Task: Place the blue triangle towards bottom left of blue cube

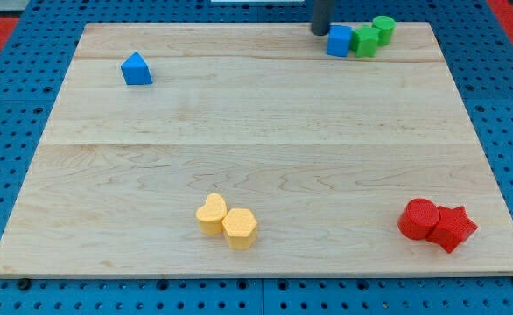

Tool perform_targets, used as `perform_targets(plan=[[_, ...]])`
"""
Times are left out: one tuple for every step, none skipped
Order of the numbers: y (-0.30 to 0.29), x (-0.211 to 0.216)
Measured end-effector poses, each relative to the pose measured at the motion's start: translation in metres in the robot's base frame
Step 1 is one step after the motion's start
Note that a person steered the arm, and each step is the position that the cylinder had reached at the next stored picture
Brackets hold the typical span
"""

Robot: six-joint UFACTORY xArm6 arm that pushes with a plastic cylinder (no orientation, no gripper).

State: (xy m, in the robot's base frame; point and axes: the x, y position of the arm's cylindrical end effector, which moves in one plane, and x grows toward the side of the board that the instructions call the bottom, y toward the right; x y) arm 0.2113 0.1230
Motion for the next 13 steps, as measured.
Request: perform_targets(plan=[[-0.016, 0.002], [-0.055, 0.025], [-0.081, 0.091], [-0.133, 0.145], [-0.217, 0.148], [-0.296, 0.139], [-0.347, 0.128], [-0.341, 0.115], [-0.329, 0.102], [-0.292, 0.09], [-0.246, 0.085], [-0.2, 0.085], [-0.148, 0.085]])
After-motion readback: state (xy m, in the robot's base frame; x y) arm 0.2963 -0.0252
